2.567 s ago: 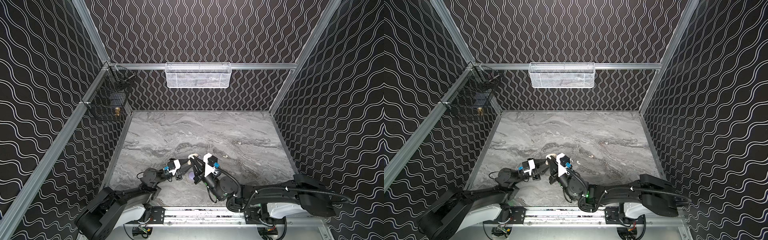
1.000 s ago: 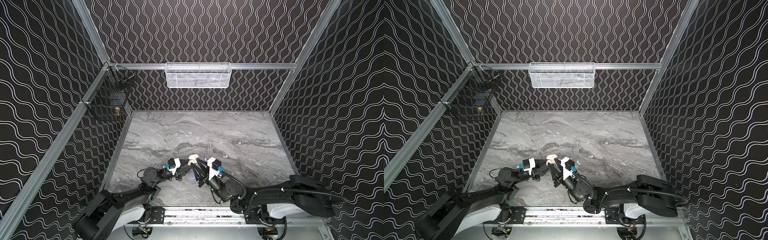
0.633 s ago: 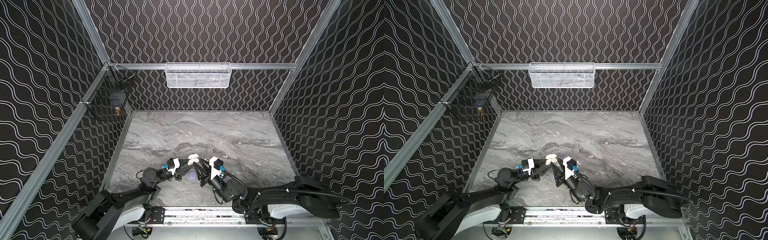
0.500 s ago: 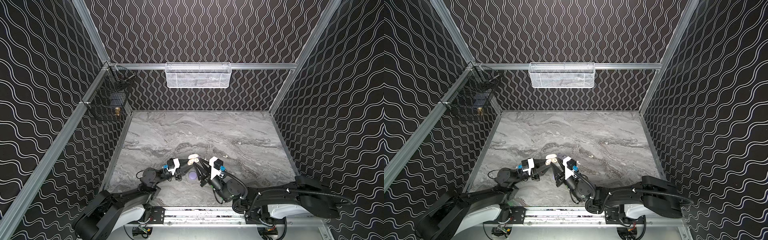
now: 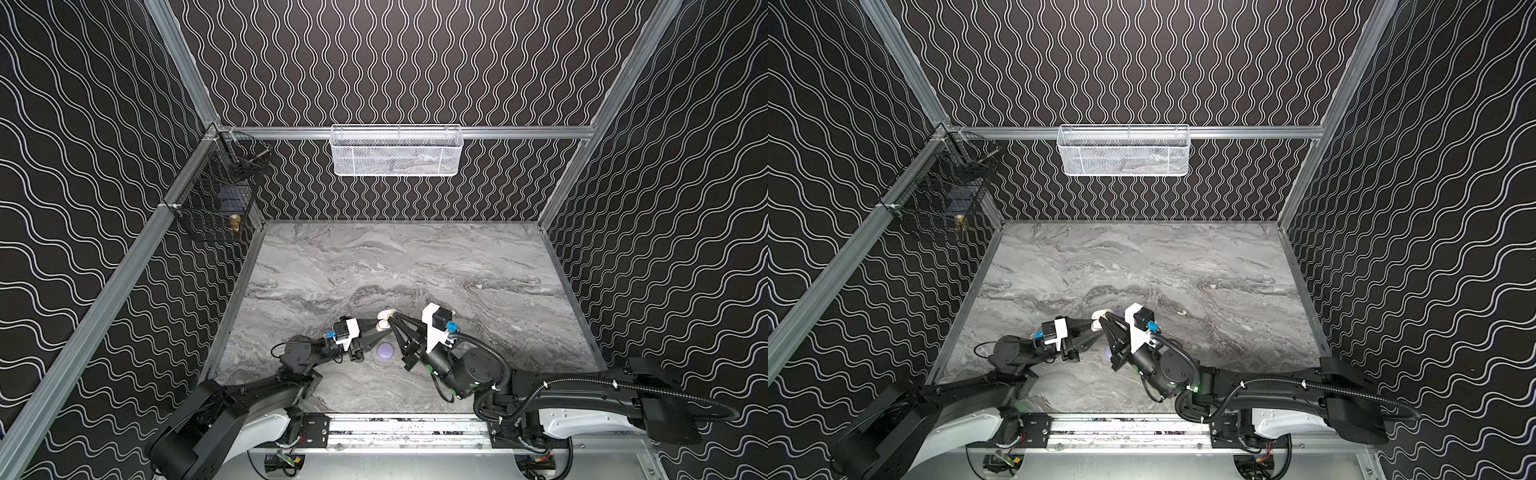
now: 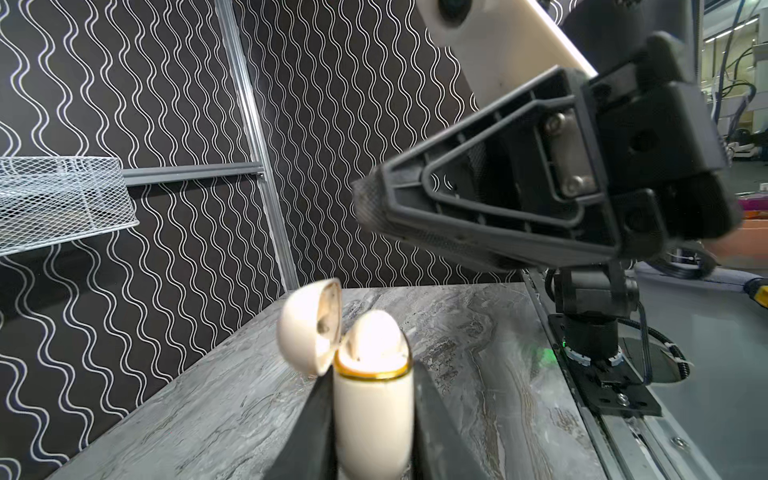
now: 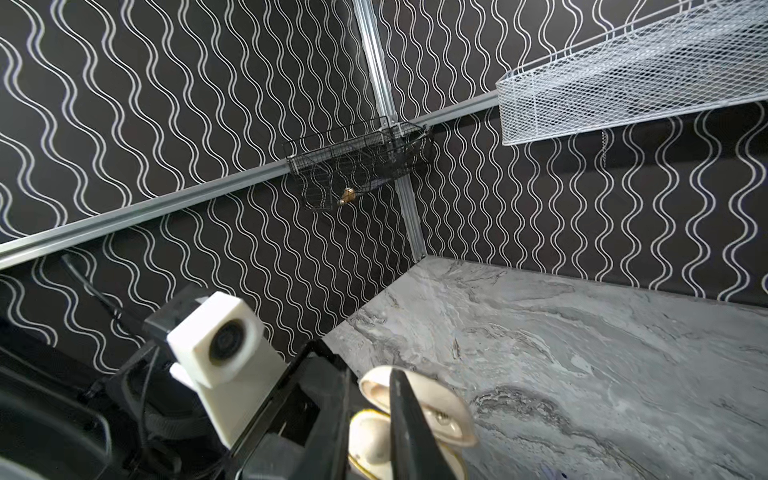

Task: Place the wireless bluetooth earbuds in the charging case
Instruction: 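Move the right gripper out over the table toward the second white earbud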

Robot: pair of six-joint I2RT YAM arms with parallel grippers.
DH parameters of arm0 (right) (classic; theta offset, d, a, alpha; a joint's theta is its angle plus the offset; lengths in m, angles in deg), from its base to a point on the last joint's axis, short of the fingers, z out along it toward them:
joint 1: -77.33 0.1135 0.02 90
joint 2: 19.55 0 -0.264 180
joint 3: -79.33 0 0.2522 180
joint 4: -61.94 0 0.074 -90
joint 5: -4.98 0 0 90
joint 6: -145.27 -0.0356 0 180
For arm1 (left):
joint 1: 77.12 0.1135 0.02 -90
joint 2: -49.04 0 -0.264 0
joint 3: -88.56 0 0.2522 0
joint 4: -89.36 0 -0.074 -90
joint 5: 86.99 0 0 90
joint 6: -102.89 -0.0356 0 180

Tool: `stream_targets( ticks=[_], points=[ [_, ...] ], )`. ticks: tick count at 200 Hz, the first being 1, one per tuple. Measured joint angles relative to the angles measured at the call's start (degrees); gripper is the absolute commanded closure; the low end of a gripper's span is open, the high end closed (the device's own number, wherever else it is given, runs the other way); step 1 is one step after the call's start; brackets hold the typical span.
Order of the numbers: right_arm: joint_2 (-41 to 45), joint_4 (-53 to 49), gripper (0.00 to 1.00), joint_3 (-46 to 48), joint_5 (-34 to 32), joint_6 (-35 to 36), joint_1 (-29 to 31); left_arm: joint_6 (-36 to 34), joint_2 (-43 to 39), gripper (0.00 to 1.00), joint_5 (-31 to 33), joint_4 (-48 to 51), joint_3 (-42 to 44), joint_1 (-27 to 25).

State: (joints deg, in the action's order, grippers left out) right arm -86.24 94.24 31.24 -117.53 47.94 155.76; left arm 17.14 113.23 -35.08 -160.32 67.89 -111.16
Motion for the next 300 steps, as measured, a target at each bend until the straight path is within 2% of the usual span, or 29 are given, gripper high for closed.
stream_targets(
  ticks=[31, 53, 70, 101, 140, 186, 251, 300],
  points=[
    [1.9, -11.6, 0.78, -3.0, -1.4, -5.4, -4.5, 0.5, 4.4, 1.0, -0.9, -1.5, -1.4, 0.3],
    [6.0, -23.9, 0.66, -4.7, -1.5, -14.5, -15.3, 2.9, 8.7, 1.0, -1.3, -1.8, -2.7, 2.2],
    [6.8, -33.5, 0.64, -5.1, -0.9, -21.5, -24.0, 3.3, 10.0, 1.0, -1.3, -1.8, -2.8, 3.0],
    [2.0, -48.8, 0.64, -5.0, 5.7, -29.9, -34.9, 3.2, 8.0, 1.0, 0.5, -1.9, -1.3, 3.0],
    [-5.4, -54.4, 0.61, -3.7, 15.7, -34.1, -43.1, 1.6, 3.4, 1.0, 3.1, -0.4, -0.2, 3.1],
    [-16.0, -55.6, 0.48, -7.9, 24.3, -35.5, -46.9, -1.4, 0.7, 1.0, 4.9, 5.5, -0.3, 3.0],
    [-24.7, -54.7, 0.48, -10.0, 27.9, -34.0, -50.0, -1.7, 0.1, 1.0, 4.8, 6.6, -0.3, 2.9],
    [-30.4, -54.8, 0.48, -16.0, 28.7, -30.7, -50.4, -1.9, -0.3, 1.0, 4.4, 7.2, -0.9, 2.9]
  ],
)
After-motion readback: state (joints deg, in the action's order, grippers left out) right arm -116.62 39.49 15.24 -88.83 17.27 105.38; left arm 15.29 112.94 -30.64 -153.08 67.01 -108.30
